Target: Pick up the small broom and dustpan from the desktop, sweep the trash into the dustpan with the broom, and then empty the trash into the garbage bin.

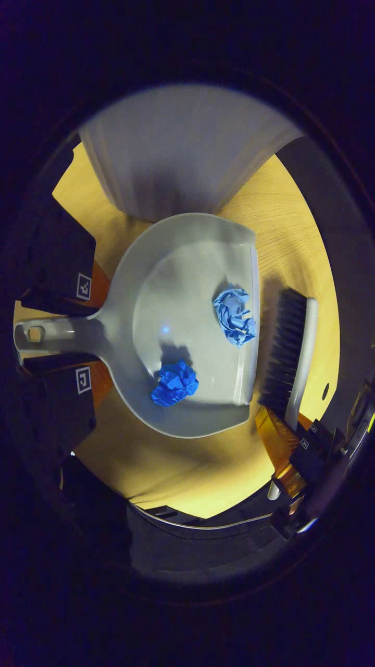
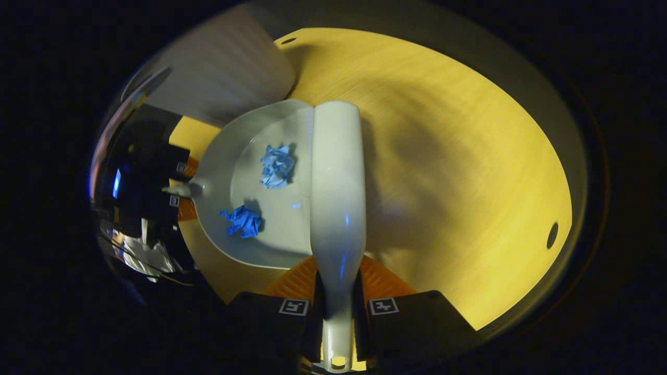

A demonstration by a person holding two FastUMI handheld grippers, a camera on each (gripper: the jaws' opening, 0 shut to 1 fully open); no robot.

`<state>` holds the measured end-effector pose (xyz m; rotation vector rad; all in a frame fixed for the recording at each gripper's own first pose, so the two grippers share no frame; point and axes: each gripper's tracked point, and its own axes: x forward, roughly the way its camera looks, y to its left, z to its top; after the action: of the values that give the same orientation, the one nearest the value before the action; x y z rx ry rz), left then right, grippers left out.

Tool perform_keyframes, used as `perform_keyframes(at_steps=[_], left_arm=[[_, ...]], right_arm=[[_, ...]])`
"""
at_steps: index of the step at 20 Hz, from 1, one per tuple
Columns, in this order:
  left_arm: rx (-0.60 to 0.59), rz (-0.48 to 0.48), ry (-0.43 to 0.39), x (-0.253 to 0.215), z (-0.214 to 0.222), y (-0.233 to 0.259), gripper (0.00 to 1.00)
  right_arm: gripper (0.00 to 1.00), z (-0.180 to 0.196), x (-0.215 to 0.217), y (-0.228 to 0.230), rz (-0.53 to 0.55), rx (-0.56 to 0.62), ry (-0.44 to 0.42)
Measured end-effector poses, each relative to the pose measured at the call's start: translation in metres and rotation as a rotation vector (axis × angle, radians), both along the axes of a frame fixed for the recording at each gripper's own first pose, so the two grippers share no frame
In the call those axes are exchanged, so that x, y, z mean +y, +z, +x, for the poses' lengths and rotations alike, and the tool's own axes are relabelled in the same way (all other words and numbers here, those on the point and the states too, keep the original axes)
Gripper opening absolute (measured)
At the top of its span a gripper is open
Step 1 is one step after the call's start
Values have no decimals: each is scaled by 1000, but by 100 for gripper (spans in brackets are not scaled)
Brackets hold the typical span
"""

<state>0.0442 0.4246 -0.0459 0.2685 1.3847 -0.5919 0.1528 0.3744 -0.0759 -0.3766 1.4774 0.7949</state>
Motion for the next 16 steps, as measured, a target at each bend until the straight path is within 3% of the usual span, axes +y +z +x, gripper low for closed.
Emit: perform_keyframes(at_steps=[3,7,10,13,16], left_arm=[[-48,0,-41,9,-13,36,30],[-120,-36,-87,20,-46,123,30],[-148,-88,-94,45,-65,196,29],[-176,-77,-45,103,-59,256,30],[-212,41,38,175,-38,286,30]], right_arm=[[28,28,-15,5,14,-47,-105],[28,68,-40,5,79,-93,-251],[28,57,-52,6,107,-149,-324],[28,59,-45,9,128,-188,-381],[28,52,-40,16,170,-269,-462]])
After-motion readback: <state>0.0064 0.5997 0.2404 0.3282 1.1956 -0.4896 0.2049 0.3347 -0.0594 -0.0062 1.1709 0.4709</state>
